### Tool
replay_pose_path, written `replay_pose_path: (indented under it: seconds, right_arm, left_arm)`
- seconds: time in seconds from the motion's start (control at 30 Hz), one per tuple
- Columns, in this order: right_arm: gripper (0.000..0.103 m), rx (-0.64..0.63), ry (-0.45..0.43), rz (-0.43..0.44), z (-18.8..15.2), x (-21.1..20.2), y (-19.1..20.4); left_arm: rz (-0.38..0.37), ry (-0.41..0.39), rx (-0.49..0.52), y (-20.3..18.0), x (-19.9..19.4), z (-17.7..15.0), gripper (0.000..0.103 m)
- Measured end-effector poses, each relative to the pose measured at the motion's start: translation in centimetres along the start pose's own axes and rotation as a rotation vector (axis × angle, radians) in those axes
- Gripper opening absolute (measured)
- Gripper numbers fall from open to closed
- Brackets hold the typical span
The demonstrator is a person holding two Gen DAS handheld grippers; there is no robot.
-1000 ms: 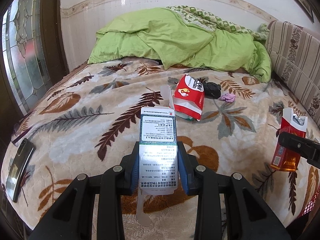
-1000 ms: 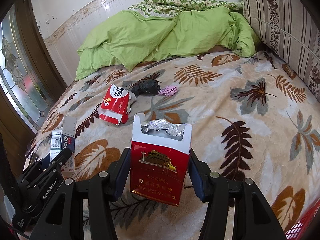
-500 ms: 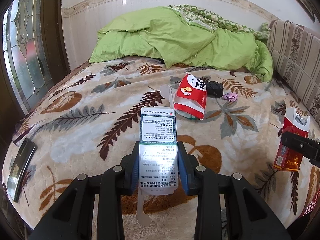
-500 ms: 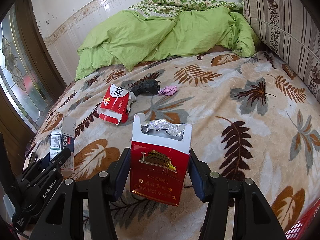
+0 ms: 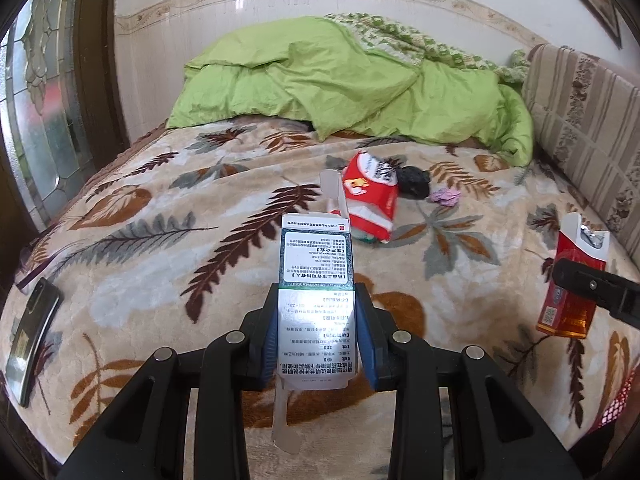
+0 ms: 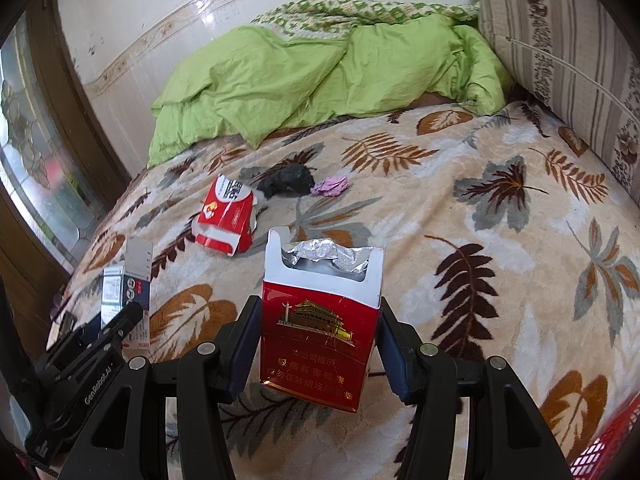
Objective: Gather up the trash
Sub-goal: 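Carry both held boxes off the bed over the red basket, then open both tools to drop the boxes into the red basket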
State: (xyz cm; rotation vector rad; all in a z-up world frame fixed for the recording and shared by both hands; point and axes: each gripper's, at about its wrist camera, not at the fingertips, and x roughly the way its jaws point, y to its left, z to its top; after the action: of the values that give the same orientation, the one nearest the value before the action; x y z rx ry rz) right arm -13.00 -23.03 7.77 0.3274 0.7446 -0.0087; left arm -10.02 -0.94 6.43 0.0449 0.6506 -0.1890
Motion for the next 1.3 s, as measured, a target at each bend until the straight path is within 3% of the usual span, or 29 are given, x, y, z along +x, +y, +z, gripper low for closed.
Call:
replay_pose_path:
  seconds: [0.2, 0.43, 0.63, 0.87, 0.9, 0.97, 1.0, 1.13, 1.3]
  right_arm:
    - [0.058, 0.108, -0.039, 0.041, -0.1, -4.7, -3.8]
    - [0.058, 0.206, -0.107, -0.040, -2.6, -14.1, -10.2]
    - [0.059, 0.301, -0.178, -0.192, -5.8, -22.3, -17.0]
    - [0.061, 0.403, -0.221, -0.309, -9.1, -27.6, -22.1]
    - [0.062, 0.409, -0.219, -0.318, -9.5, -27.8, -22.6]
    - [0.070, 0.440, -0.211, -0.325, -10.2, -28.1, -23.7]
    - [0.071, 0.453, -0.214, -0.332, -10.5, -28.3, -24.0]
    - [0.071, 0.461, -0.230, -0.359, -10.4, -28.5, -24.5]
    - [0.071, 0.442, -0.227, -0.282, -8.6, -26.6, -23.2]
  left_arm:
    - [-0.216, -0.019, 0.106, -3.9, -1.9, -0.4, 0.032]
    - [-0.522, -0.009, 0.229, -11.3, -6.6, -0.5, 0.032]
    - [-0.804, 0.088, 0.321, -19.9, -10.8, -0.9, 0.032]
    - [-0.996, 0.229, 0.414, -29.9, -13.8, -3.6, 0.032]
    - [-1.008, 0.244, 0.423, -30.5, -13.8, -3.8, 0.033]
    - [-1.017, 0.281, 0.434, -32.2, -14.0, -4.6, 0.053]
    - [-1.010, 0.283, 0.430, -32.3, -14.0, -4.8, 0.057]
    - [-0.973, 0.263, 0.425, -31.0, -13.8, -4.3, 0.058]
    - [-0.882, 0.223, 0.367, -27.1, -12.2, -2.5, 0.061]
